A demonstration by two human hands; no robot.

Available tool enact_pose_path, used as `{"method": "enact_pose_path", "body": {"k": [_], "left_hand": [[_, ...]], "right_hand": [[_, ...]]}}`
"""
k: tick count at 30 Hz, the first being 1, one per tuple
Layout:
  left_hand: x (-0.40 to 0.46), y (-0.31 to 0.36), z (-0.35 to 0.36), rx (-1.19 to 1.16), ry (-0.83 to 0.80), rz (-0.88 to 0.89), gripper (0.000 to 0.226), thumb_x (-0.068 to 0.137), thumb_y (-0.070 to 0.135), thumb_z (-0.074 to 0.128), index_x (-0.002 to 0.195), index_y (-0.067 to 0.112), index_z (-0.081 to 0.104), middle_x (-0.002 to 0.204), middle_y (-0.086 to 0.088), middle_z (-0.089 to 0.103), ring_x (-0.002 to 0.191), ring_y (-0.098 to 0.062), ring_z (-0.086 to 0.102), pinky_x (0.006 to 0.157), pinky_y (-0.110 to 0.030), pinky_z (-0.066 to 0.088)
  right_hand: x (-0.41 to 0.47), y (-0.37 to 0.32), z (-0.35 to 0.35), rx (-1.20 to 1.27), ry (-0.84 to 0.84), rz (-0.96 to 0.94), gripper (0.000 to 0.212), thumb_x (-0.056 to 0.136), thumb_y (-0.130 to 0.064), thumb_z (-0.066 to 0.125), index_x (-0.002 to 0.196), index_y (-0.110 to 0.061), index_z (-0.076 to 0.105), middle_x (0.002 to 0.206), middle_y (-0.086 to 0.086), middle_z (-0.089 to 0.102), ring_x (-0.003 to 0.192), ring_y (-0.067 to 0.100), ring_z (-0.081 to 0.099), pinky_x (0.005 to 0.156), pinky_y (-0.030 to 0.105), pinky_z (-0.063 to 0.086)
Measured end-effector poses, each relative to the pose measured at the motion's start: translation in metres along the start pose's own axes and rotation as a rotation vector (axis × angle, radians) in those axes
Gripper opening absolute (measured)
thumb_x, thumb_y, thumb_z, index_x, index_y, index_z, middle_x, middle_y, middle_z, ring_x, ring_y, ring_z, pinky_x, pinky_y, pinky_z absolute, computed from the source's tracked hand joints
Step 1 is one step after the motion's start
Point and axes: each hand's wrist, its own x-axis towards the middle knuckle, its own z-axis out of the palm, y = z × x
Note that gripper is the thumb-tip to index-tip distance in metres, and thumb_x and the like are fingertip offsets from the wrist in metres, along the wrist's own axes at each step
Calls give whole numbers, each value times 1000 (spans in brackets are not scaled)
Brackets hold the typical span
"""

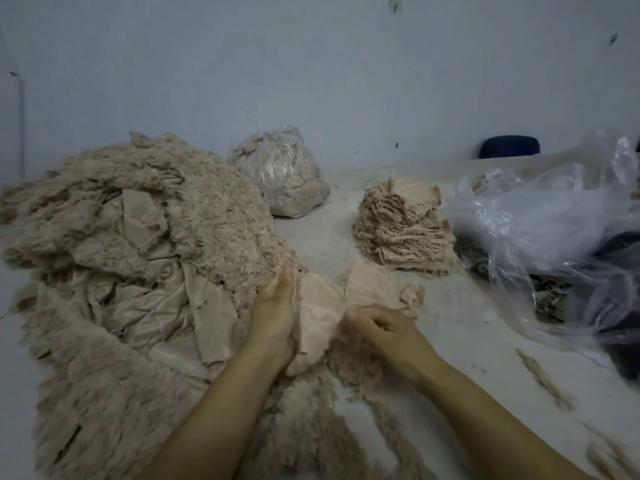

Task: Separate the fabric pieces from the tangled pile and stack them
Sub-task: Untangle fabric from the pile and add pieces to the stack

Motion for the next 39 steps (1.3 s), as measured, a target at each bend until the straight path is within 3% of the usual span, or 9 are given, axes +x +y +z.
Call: {"method": "enact_pose_path", "body": {"k": [4, 8, 13, 17, 23, 26, 32, 35, 39], "left_hand": [[-5, -3, 9, -102, -221, -52, 34, 87, 39, 58, 82, 6, 63, 77, -12, 68, 73, -22, 67, 67, -31, 56], [1, 8, 11, 165, -396, -21, 26, 73, 39, 71, 71, 13, 71, 72, -7, 70, 71, -18, 64, 63, -26, 52], [23, 6, 41, 294, -163, 144, 23, 92, 13, 59, 69, 13, 58, 64, -3, 60, 57, -13, 53, 55, -26, 45], [50, -3, 54, 436, -101, 303, 24, 93, 17, 58, 69, 15, 51, 64, -2, 55, 57, -14, 49, 53, -26, 40], [64, -22, 45, 1015, -175, 423, 20, 92, 26, 57, 107, 14, 50, 101, -1, 56, 94, -18, 53, 80, -30, 43], [48, -8, 20, 894, -269, 623, 11, 89, 27, 63, 96, 20, 61, 95, 3, 62, 90, -12, 57, 80, -22, 47], [4, 29, -64, 1096, -1177, 123, 48, 58, 53, 82, 101, 34, 71, 109, 20, 66, 106, 2, 59, 91, -13, 43], [-8, 9, -87, 1079, -1112, 214, 14, 75, 25, 79, 87, 30, 73, 99, 21, 62, 99, 0, 59, 89, -15, 42], [-17, -6, -76, 825, -744, 307, 15, 89, 25, 58, 74, 21, 59, 65, 18, 52, 62, 4, 47, 61, -13, 37]], "right_hand": [[7, -4, 24, 562, 315, 133, 32, 89, -27, 64, 69, -5, 52, 63, 3, 51, 62, 16, 47, 57, 27, 42], [16, -14, 14, 401, 376, 30, 27, 93, -16, 60, 74, 2, 54, 67, 15, 54, 65, 15, 50, 63, 31, 43], [24, -6, -5, 437, 204, 197, 28, 87, -29, 69, 77, -3, 63, 69, 7, 68, 66, 14, 62, 60, 28, 50], [42, 14, -30, 563, 469, 234, 15, 82, -15, 75, 76, -10, 62, 54, -8, 60, 46, 6, 55, 41, 16, 42], [64, 52, -49, -59, 576, 331, 26, 79, -37, 74, 94, -22, 59, 94, -3, 59, 85, 14, 56, 71, 29, 43], [50, 55, -43, -299, 594, 216, 23, 85, -36, 68, 102, -26, 56, 102, -6, 51, 86, 7, 51, 72, 24, 40], [-1, 20, 11, -87, 61, -171, 6, 83, -29, 73, 84, -32, 68, 79, -11, 64, 72, 0, 57, 64, 8, 40], [-13, 13, 27, -147, -292, -132, 30, 76, -37, 79, 101, -22, 73, 88, -9, 62, 75, -6, 54, 68, 7, 40], [-12, 4, 39, 10, -239, -20, 20, 83, -27, 74, 86, -10, 65, 75, -3, 54, 65, 4, 46, 63, 17, 37]]}}
